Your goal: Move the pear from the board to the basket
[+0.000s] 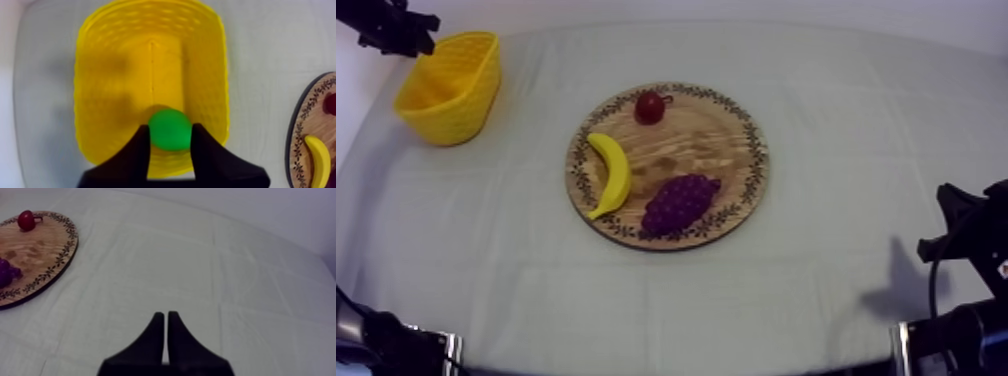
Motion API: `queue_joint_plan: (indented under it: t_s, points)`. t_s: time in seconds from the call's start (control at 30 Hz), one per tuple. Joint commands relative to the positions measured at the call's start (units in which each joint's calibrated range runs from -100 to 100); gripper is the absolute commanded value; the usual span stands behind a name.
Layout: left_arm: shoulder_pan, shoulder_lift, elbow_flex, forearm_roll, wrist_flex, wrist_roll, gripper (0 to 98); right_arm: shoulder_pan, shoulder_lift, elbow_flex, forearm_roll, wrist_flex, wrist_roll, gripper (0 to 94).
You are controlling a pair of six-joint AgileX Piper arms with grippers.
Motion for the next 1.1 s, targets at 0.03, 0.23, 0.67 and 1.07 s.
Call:
queue_joint_plan:
  t_s: [0.03, 0.23, 0.67, 1.07]
  points:
    - [0.37, -9.57, 10.79, -0.20, -8.14, 0.73, 20.0, 0.00, -0.02, 0.00, -0.01, 0.01, 0.03, 0.4]
    - [1.28, -25.90, 25.28, 0.45, -17.52, 1.72, 13.2, 0.00, -0.02, 0.00, -0.01, 0.01, 0.03, 0.4]
    - [3.91, -59.46, 51.03, 0.66, -25.23, 3.59, 4.0, 0.00, -0.02, 0.00, -0.01, 0.01, 0.03, 0.4]
    - [4.43, -90.73, 79.51, 0.65, -33.21, 3.28, 0.8, 0.00, -0.02, 0.00, -0.01, 0.01, 0.03, 0.4]
